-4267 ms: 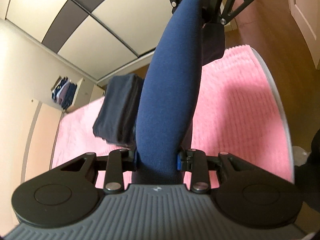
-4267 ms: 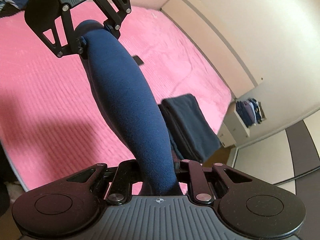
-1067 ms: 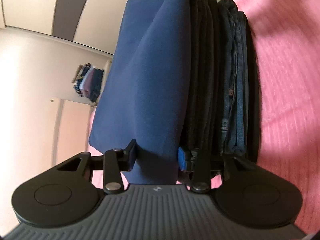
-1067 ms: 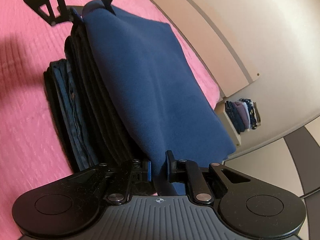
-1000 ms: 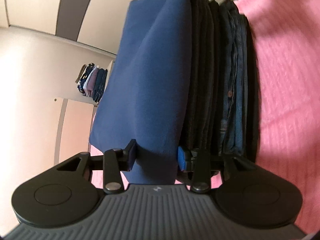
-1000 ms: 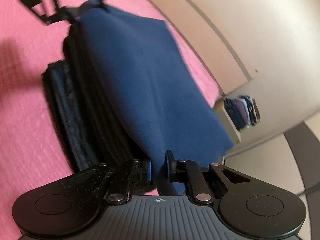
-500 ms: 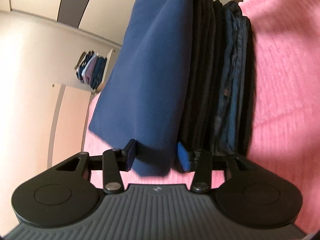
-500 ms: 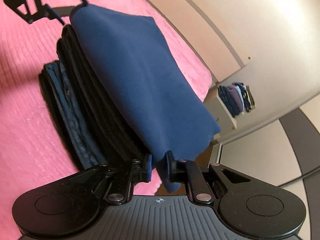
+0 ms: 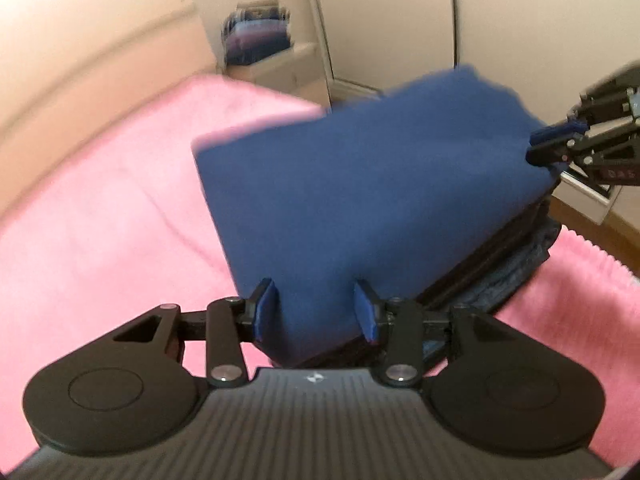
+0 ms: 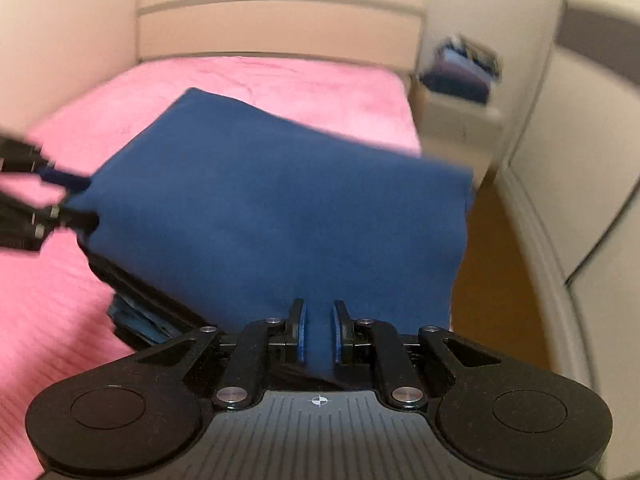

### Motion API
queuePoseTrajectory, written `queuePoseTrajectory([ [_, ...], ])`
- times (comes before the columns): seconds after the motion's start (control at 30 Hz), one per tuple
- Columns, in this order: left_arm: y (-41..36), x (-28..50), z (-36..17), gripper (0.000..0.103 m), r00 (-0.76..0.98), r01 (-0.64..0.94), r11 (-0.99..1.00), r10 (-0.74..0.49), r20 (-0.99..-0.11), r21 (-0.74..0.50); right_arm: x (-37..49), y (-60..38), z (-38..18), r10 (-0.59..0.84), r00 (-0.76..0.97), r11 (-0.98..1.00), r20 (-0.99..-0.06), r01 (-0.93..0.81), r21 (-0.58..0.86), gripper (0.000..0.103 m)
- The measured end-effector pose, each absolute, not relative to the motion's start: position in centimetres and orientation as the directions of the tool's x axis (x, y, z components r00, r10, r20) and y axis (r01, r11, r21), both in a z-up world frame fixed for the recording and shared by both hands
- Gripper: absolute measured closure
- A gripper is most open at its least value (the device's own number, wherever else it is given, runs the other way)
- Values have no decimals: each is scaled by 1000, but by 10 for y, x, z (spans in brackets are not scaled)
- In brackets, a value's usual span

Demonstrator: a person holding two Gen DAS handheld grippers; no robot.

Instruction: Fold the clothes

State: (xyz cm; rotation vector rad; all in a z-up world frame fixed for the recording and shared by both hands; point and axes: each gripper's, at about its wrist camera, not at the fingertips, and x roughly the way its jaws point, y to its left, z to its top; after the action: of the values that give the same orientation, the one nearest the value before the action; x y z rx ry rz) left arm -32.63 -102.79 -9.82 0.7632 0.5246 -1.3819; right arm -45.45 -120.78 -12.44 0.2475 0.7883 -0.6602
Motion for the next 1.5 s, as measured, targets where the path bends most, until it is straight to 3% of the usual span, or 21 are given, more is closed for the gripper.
queuePoseTrajectory([
  [0.1, -1024, -329, -97, 63, 141, 984, 12, -673, -726, 180, -459, -1203, -112, -457, 523, 773, -719, 634, -31, 91],
  [0.17, -1021, -330, -93, 63, 153, 984, 31, -665, -731, 178, -467, -1194, -99, -458, 531, 766, -713, 643, -13, 80],
  [0.2, -1018, -329, -90, 63, 159, 984, 46, -659, -735, 172, -471, -1188, -94, -462, 533, 760, -709, 649, -8, 46],
  [0.23, -1015, -330, -87, 63, 165, 985, 65, -653, -740, 162, -478, -1181, -88, -472, 532, 748, -703, 664, 1, 23],
  [0.33, -999, -331, -81, 54, 180, 983, 138, -620, -764, 119, -507, -1152, -74, -449, 537, 703, -714, 706, 88, 22],
  [0.43, -967, -339, -80, 31, 186, 967, 250, -564, -805, 48, -538, -1113, -76, -377, 537, 661, -755, 727, 187, 22],
  [0.6, -896, -365, -85, 10, 170, 884, 463, -435, -884, -58, -580, -1049, -80, -285, 506, 632, -814, 738, 237, 21],
  [0.67, -868, -373, -80, 2, 152, 840, 534, -400, -904, -95, -597, -1040, -73, -287, 495, 605, -820, 758, 245, 16],
  [0.73, -846, -382, -72, 2, 136, 805, 581, -383, -914, -123, -612, -1037, -62, -302, 485, 566, -821, 784, 255, 10],
  [1.0, -799, -396, -21, 2, 159, 734, 642, -478, -864, -220, -630, -1017, -4, -373, 498, 549, -783, 799, 247, 9],
  [1.27, -780, -416, 33, 2, 147, 854, 480, -591, -793, -199, -622, -949, 39, -462, 497, 434, -735, 849, 302, 9],
  [1.37, -766, -424, 51, 2, 129, 875, 442, -607, -784, -198, -618, -924, 58, -471, 523, 435, -710, 838, 330, 3],
  [1.5, -746, -438, 65, 2, 127, 896, 408, -616, -778, -176, -617, -892, 79, -532, 498, 446, -684, 852, 273, 1],
])
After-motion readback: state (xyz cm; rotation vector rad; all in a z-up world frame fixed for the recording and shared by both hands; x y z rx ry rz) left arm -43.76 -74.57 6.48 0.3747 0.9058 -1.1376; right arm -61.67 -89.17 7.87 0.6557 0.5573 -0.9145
